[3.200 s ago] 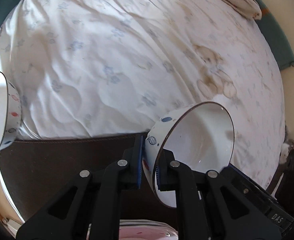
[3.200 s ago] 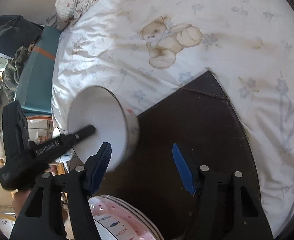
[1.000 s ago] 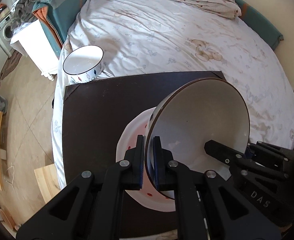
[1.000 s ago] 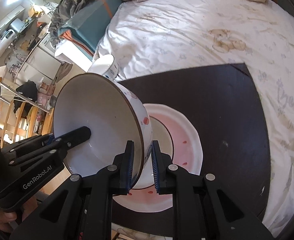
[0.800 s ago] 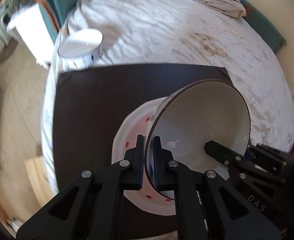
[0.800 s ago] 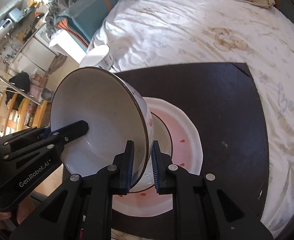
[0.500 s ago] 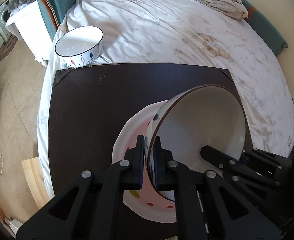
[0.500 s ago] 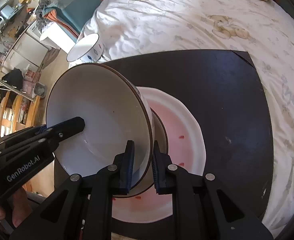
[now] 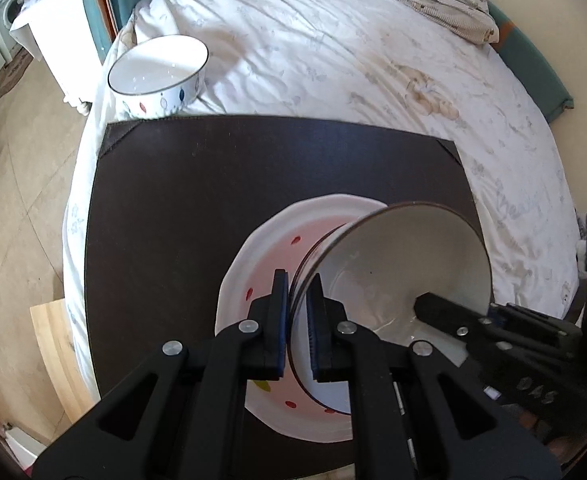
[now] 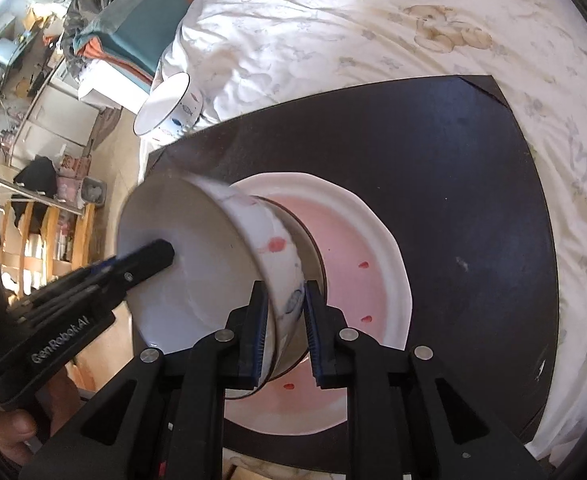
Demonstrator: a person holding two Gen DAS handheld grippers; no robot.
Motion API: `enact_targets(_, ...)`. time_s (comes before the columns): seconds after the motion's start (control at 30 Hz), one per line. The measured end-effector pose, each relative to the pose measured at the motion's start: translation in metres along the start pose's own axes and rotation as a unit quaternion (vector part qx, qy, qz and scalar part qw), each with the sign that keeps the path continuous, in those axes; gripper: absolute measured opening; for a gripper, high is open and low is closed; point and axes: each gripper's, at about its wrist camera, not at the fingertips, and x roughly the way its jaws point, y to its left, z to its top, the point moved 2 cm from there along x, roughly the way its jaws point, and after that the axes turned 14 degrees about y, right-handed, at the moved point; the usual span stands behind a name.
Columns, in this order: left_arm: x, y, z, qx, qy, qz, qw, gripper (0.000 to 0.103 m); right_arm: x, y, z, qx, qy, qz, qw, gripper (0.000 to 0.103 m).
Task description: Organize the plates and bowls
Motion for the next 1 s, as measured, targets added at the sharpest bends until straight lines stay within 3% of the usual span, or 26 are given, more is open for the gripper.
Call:
enact_targets(0.57,-0.006,-0.006,-0.003,0.013,-0.013,0.010,0.9998,0.006,-0.021,0.000,-0.005,-0.009,-0.020,-0.007,1.000,0.022)
enact_targets(0.67,-0.007,-0.007,-0.003,0.015,-0.014,0.015,0.9997,0.006,-0.021,-0.001,-0.005,-0.007,-0.023,-0.009,1.000,0.016)
enact_targets(0.83,-0.018,0.001,-0.004,-0.005,-0.016,-0.012,0.9998,0.008,-0.029,-0.003,-0.008,0.000,-0.017,0.027,0.999,0.014)
enact_targets(1.0,-0.010,-0.004,0.000,0.005,-0.008,0.002,1.0000,0.008,-0.021,-0.015,-0.007,0.037,0.008,0.067,0.997,0.013)
